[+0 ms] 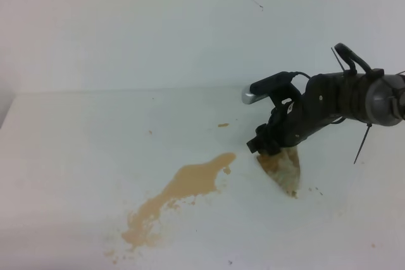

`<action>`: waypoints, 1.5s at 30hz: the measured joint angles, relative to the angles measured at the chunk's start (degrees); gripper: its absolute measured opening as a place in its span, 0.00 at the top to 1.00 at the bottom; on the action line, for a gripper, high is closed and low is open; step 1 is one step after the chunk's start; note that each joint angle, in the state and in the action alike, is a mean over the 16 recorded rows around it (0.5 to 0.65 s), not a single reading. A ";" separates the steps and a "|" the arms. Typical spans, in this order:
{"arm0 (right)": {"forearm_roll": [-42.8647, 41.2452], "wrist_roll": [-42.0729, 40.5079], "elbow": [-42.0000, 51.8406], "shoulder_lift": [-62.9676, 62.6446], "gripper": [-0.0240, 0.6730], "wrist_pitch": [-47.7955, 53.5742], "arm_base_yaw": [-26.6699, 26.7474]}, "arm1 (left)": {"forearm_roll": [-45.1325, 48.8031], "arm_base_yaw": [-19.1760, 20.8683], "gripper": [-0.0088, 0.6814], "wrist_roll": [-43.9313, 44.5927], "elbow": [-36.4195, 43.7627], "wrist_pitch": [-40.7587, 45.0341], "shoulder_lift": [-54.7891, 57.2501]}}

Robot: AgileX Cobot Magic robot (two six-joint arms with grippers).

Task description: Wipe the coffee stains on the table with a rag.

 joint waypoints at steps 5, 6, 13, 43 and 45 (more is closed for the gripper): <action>0.34 0.27 0.00 0.58 0.73 -0.06 0.00 | 0.00 0.00 0.99 0.00 0.00 0.00 0.00; 0.63 0.23 0.00 0.63 0.76 -0.18 0.00 | 0.00 0.00 0.99 0.00 0.00 0.00 0.00; 7.24 -2.66 0.00 0.82 0.93 -1.95 0.00 | 0.00 0.00 0.99 0.00 0.00 0.00 0.00; 44.54 -29.05 -10.03 7.98 0.92 2.15 4.66 | 0.00 0.00 0.99 0.00 0.00 0.00 0.00; 44.54 -29.05 -10.36 8.22 0.92 2.19 5.48 | 0.00 0.00 0.99 0.00 0.13 -0.05 -0.10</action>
